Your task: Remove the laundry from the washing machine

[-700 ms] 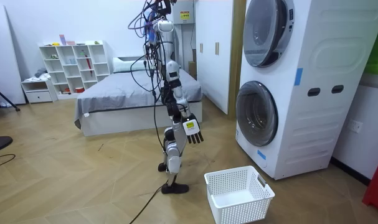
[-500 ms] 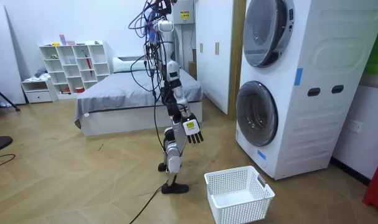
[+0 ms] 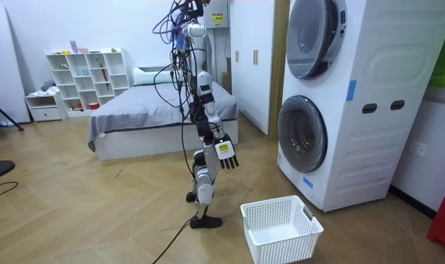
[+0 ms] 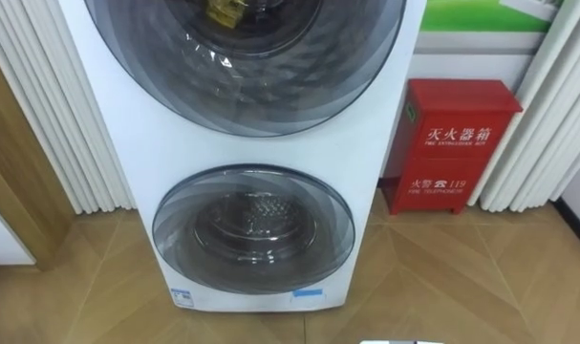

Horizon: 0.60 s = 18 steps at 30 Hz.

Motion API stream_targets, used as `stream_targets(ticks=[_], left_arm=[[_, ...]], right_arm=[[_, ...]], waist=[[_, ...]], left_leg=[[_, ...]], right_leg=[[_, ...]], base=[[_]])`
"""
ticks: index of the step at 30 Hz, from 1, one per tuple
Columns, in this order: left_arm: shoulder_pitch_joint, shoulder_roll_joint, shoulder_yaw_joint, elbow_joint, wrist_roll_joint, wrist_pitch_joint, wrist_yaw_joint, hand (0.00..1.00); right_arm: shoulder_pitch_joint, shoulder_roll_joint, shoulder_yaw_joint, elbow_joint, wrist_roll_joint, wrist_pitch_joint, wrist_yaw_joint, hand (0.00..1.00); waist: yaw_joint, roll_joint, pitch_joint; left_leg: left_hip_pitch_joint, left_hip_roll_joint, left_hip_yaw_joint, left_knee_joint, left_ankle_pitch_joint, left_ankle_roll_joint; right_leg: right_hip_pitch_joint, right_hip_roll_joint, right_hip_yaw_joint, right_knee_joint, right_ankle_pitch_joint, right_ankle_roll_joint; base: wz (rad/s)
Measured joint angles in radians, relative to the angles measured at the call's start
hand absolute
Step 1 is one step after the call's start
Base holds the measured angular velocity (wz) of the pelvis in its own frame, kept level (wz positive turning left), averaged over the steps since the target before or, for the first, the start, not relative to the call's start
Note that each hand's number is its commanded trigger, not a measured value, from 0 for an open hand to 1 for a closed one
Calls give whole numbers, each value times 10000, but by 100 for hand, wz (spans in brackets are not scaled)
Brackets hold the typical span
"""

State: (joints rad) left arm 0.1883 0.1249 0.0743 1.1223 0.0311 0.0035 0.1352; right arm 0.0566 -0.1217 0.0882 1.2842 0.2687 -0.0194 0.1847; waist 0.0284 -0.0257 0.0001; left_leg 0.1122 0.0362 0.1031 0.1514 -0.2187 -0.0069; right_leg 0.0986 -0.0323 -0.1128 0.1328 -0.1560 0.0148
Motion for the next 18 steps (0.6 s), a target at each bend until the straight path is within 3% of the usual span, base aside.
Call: stream_targets(ticks=[3,6,7,10,12,15,18], left_arm=[[2,42,19,1,15,0,-161,0],[-11,81,66,-2,86,0,-257,0],[-14,98,214,-2,230,-1,-343,0],[-66,170,443,4,474,0,-437,0],[-96,291,444,-9,440,51,-581,0],[-92,405,445,-30,495,216,-652,0],[-147,447,464,-29,514,427,-692,0]], right_arm=[[-108,-39,-20,-36,24,89,-20,0],[-349,-120,-453,-720,3,467,-236,0],[-495,-165,-842,-1261,26,457,-318,0],[-1298,-443,-1446,-2065,238,316,-578,0],[-1902,-692,-1845,-3031,450,460,-906,0],[-2411,-892,-2166,-4107,440,376,-1147,0],[-3151,-1082,-2293,-4701,936,387,-1365,0]], waist=[[37,-32,-12],[5,-76,17],[-40,-115,64],[-75,-184,107],[-41,-327,104],[-82,-414,106],[35,-495,61]], left_leg=[[13,-1,-1,8,1,1],[22,-2,-1,51,3,4],[32,-3,-1,89,4,4],[35,-7,-15,155,3,4],[37,-12,-18,191,6,8],[2,-22,-47,197,7,9],[-28,-22,-57,195,7,9]], right_leg=[[-11,-7,-16,20,0,0],[16,-16,-24,44,1,-1],[45,-18,-22,47,2,-4],[87,-21,-26,50,5,-8],[14,-34,-31,145,4,-7],[4,-42,-45,161,1,-2],[3,-38,-59,161,0,0]], base=[[0],[0],[0],[0],[0],[0],[0]])
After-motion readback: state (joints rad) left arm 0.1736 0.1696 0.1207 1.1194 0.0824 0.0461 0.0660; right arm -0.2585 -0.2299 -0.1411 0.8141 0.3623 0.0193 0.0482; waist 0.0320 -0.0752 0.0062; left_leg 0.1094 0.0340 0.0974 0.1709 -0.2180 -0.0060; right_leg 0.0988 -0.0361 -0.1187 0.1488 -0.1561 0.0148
